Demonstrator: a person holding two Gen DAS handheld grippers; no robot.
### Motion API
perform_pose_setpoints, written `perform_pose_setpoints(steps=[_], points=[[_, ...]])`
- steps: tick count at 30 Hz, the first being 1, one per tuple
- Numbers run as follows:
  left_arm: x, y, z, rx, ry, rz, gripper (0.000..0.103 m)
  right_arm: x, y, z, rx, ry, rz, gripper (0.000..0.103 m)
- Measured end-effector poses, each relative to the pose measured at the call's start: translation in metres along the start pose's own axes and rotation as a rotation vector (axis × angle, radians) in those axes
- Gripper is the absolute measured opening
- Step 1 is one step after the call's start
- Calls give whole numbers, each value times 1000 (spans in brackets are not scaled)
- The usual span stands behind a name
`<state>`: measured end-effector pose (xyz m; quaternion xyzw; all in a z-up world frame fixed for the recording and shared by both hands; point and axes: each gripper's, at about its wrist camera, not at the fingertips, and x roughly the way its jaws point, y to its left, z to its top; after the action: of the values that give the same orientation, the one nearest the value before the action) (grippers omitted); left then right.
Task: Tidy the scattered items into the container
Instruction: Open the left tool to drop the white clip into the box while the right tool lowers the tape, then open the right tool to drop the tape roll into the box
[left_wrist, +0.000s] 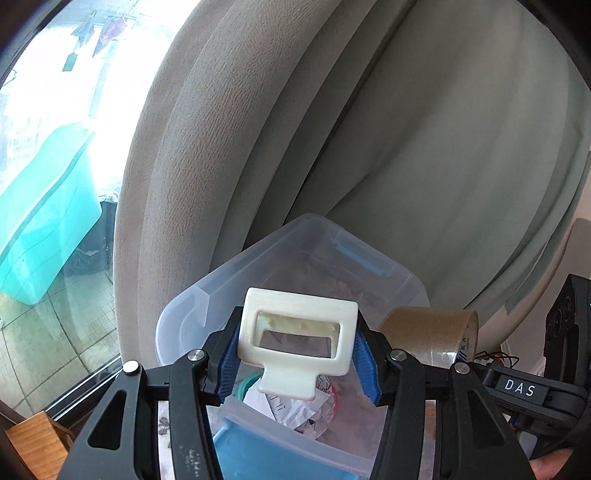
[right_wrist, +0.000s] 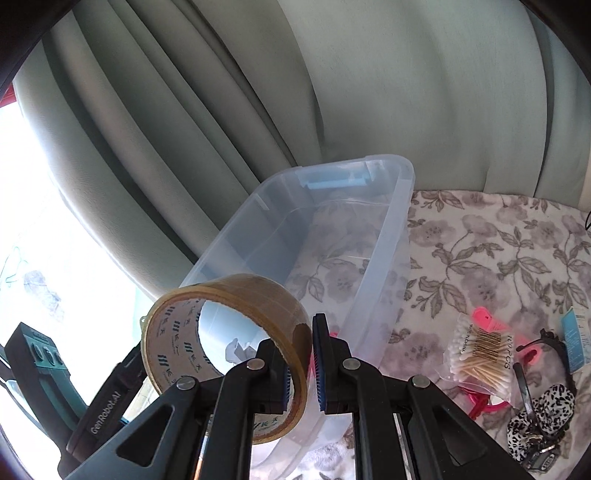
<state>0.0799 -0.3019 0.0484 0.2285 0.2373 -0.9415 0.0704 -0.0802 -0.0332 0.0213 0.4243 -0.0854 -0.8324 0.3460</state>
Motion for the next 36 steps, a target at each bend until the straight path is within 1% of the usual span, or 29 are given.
perform_pose_setpoints(steps=[2,5,10,13,18,20,28,32,35,36], points=[[-5,3,2,6,0,2,55,2,-1,1,-3,-3,5,12],[-13,9,6,16,0,5,55,3,0,3,-15,-6,0,15],[-25,17,10,27,-1,10,55,5,0,5,-32,-6,-4,15],[-36,24,12,31,0,10,55,5,0,5,-41,-6,-1,19],[-55,37,17,30,7,2,57,6,7,5,-72,-1,-7,30],[-61,41,18,23,9,-5,59,7,10,5,-84,2,-15,32],[-93,61,26,14,29,0,65,8,13,4,-97,19,-27,33],[-115,77,31,-12,45,-1,65,6,18,3,-118,28,-26,43],[-131,88,34,-29,56,1,66,2,21,2,-126,24,-28,46],[-137,92,36,-34,60,2,66,1,21,2,-124,21,-27,48]])
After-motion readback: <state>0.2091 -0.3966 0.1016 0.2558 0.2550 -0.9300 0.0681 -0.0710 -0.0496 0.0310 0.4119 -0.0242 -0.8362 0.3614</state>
